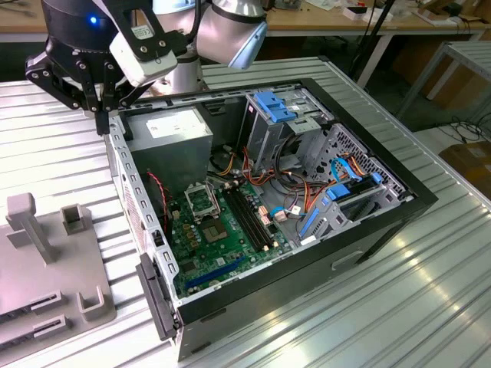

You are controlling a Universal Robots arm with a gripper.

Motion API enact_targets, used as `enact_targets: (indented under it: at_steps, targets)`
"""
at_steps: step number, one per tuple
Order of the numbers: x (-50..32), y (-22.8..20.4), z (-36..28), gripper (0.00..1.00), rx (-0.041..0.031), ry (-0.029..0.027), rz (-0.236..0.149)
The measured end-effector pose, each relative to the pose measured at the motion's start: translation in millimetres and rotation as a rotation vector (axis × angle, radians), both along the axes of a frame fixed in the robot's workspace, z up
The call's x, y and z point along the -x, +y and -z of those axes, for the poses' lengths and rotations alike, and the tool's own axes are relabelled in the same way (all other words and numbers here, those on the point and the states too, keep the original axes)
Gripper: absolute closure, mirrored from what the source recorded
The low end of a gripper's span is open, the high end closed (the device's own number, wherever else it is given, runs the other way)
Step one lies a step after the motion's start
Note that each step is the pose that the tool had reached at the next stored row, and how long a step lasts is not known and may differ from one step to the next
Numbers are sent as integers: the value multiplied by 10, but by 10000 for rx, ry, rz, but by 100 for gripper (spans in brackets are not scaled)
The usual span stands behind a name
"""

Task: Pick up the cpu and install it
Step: 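Reach for the cpu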

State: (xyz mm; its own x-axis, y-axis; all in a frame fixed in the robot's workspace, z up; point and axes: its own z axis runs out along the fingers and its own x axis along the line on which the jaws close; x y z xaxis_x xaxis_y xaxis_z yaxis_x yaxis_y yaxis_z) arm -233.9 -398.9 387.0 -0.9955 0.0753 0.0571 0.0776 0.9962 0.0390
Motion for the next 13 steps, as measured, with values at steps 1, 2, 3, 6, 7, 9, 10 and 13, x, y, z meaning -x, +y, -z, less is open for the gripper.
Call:
enact_targets:
  at_steps: [1,2,3,6,7,9,10,13]
  targets:
    - [3,0,0,89,0,2,0]
    - [7,0,0,89,1,7,0]
    - [11,0,1,89,0,10,0]
    - [31,0,2,89,0,28,0]
    - [35,0,2,89,0,31,1]
    - [43,0,3,89,0,37,0]
    - [46,0,3,89,0,41,0]
    - [57,0,3,89,1,51,0]
